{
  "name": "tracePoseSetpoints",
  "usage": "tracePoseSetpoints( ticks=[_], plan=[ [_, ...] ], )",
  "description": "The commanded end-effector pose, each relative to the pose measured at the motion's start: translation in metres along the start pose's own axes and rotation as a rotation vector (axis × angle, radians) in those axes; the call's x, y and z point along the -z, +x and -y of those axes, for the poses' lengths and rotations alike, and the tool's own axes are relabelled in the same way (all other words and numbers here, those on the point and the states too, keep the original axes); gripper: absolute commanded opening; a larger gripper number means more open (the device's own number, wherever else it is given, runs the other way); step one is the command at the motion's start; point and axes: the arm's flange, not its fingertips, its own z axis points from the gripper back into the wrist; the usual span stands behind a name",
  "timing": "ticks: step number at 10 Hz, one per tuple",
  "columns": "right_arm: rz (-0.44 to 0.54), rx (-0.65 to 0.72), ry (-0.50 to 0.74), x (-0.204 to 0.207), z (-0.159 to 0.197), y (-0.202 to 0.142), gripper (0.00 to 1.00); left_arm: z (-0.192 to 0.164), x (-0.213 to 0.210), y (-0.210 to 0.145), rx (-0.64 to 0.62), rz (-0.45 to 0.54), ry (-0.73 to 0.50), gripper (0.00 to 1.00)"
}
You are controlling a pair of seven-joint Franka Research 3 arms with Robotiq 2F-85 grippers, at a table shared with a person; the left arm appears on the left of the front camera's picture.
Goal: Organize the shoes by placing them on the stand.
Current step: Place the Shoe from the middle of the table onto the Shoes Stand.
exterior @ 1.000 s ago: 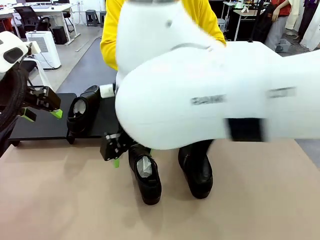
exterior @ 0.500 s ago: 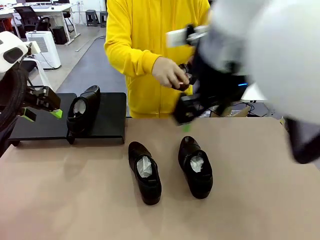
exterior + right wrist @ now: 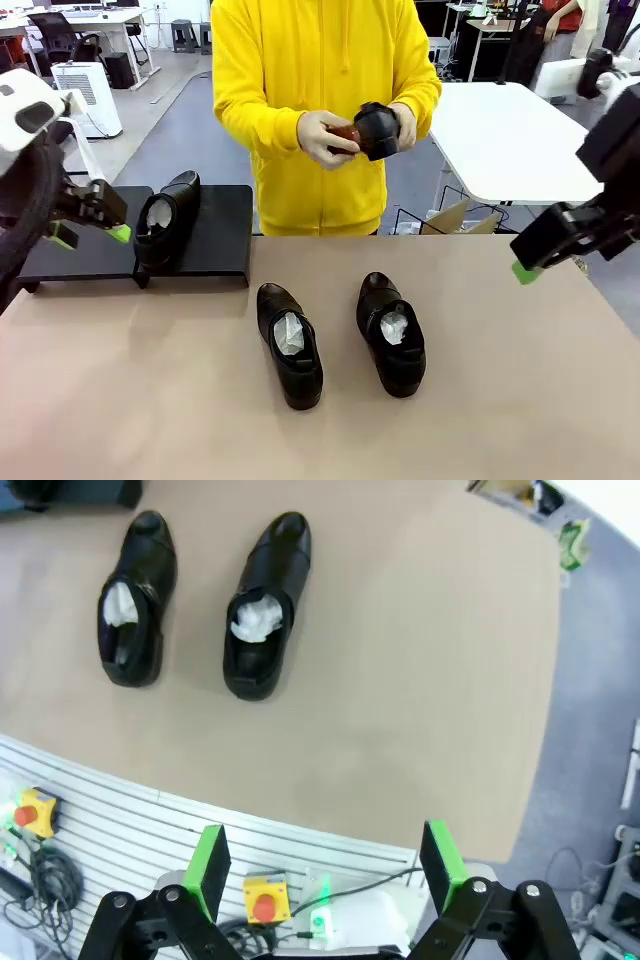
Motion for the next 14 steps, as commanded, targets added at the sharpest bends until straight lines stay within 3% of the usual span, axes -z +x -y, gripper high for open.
tracePoseSetpoints(
  ticks=[1,2,4,5,7,8,9,10,12,14],
  plan=[
    [-0.017,-0.035,0.001,-0.001,-0.014,0.019,1.0,0.036,0.043,-0.026,-0.153,-0.098,-0.034,0.75],
    [-0.017,-0.035,0.001,-0.001,-0.014,0.019,1.0,0.053,0.065,-0.035,-0.299,-0.162,0.026,0.75],
    [-0.017,-0.035,0.001,-0.001,-0.014,0.019,1.0,0.086,0.097,-0.04,-0.385,-0.195,0.0,0.75],
    [-0.017,-0.035,0.001,-0.001,-0.014,0.019,1.0,0.096,0.108,-0.04,-0.424,-0.164,-0.01,0.75],
    [-0.017,-0.035,0.001,-0.001,-0.014,0.019,1.0,0.116,0.124,-0.037,-0.438,-0.146,0.001,0.75],
    [-0.017,-0.035,0.001,-0.001,-0.014,0.019,1.0,0.121,0.111,-0.032,-0.336,-0.151,-0.05,0.75],
    [-0.017,-0.035,0.001,-0.001,-0.014,0.019,1.0,0.107,0.119,-0.044,-0.42,-0.171,-0.002,0.75],
    [-0.017,-0.035,0.001,-0.001,-0.014,0.019,1.0,0.117,0.118,-0.039,-0.4,-0.158,-0.021,0.75],
    [-0.017,-0.035,0.001,-0.001,-0.014,0.019,1.0,0.144,0.129,-0.061,-0.347,-0.144,0.067,0.75],
    [-0.017,-0.035,0.001,-0.001,-0.014,0.019,1.0,0.161,0.157,-0.072,-0.418,-0.168,0.068,0.75]
  ],
)
